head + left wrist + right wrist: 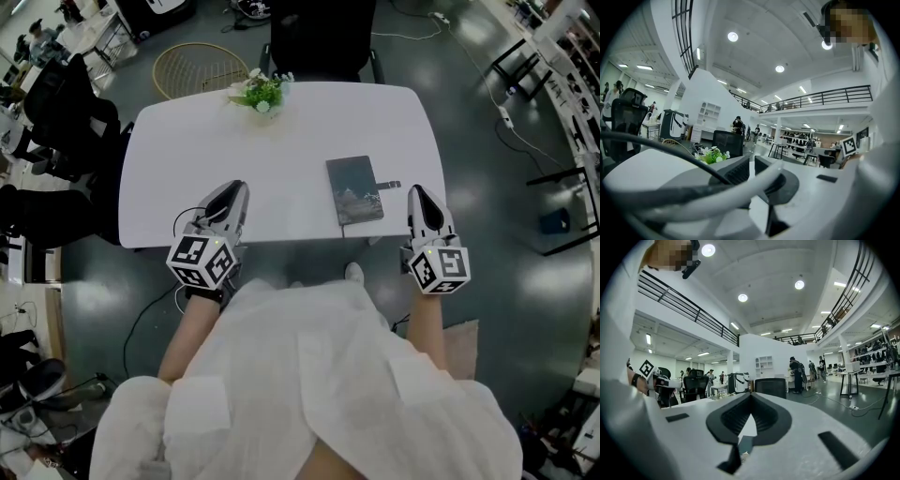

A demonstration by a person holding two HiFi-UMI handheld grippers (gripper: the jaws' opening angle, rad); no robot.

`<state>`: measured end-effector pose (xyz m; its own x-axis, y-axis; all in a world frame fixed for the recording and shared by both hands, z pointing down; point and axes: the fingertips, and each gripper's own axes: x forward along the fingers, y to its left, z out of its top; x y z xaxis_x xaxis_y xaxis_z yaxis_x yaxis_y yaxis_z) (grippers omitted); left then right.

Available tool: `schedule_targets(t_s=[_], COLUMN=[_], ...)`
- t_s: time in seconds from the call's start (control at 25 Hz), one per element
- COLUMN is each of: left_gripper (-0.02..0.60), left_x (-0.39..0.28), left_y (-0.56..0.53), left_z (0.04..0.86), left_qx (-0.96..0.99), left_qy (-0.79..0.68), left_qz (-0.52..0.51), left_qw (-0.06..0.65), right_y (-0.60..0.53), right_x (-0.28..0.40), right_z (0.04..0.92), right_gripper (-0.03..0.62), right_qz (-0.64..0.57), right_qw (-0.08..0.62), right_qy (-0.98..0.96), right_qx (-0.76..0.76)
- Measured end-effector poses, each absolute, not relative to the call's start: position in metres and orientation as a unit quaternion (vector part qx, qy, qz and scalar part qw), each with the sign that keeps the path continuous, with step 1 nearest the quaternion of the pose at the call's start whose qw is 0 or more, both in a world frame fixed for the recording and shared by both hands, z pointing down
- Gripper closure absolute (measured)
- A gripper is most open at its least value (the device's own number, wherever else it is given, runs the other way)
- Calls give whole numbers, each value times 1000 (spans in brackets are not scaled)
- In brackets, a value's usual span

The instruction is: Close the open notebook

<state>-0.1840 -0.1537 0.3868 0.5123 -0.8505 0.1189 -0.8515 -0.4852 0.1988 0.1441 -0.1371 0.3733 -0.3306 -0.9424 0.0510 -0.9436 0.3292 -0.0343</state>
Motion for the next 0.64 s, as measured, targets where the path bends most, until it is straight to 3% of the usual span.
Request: schedule_targets(t_s=[0.64], left_gripper=[551], left_x=[-177], left_y=[-153], left_z=[391], left_qx=[861], left_qy=[-494], left_qz=[7], left_qw=[119], right_y=[-138], right_x=[155], right_z=[383], right_gripper=[592], right_qz=[35], right_qw=[17], right_qy=[-812], right_qx=[583])
